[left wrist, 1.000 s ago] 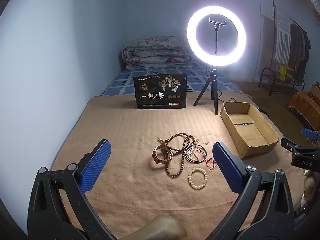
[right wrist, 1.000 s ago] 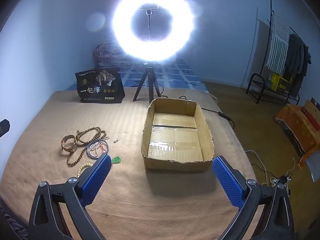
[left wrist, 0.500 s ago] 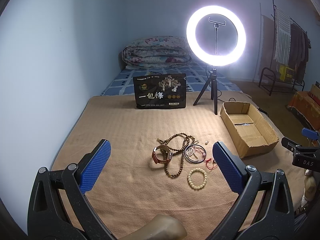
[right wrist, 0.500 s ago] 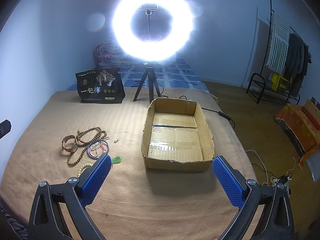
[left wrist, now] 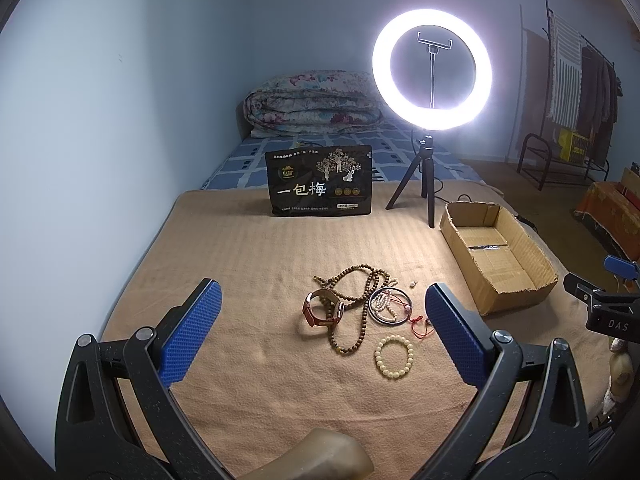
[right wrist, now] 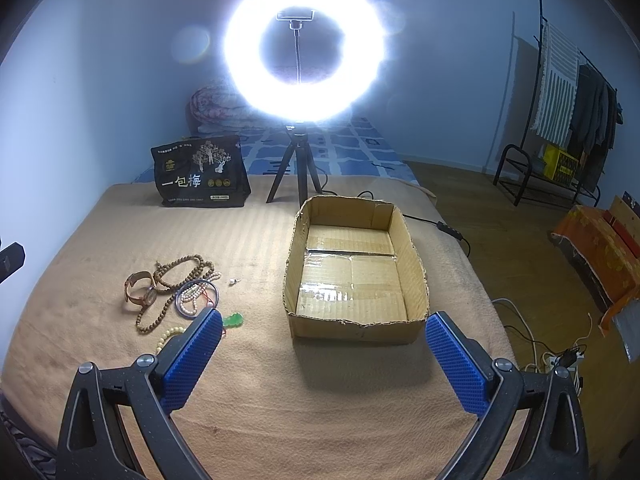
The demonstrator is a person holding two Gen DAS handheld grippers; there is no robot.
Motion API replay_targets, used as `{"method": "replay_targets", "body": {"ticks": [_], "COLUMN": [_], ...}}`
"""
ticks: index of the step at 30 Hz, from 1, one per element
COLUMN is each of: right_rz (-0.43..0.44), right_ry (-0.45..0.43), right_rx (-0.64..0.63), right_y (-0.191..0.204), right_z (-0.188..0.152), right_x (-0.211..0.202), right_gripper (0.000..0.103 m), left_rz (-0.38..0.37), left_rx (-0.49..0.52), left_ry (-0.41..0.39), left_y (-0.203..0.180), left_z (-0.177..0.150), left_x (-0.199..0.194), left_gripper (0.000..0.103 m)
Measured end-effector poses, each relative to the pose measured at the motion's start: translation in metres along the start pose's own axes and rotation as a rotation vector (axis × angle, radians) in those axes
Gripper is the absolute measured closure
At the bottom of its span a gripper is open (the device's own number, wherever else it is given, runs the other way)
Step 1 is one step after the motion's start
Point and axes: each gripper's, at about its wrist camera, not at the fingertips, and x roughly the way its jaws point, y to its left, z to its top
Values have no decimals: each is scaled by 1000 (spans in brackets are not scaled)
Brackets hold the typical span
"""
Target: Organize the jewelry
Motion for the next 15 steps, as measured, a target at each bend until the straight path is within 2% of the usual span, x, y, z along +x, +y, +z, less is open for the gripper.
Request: {"method": "replay_targets", "body": {"ticks": [15], "right_rz": [3], "right_ry": [12], "right_rx": [6], "right_y": [2], "right_z": [0], "right_x": [2], "right_gripper": [0], "left_rz": [0], "left_rx": [1], "left_ry": [4], "left_y": [0], "left_z": [-1], "left_x": [1], "left_gripper": [0]}}
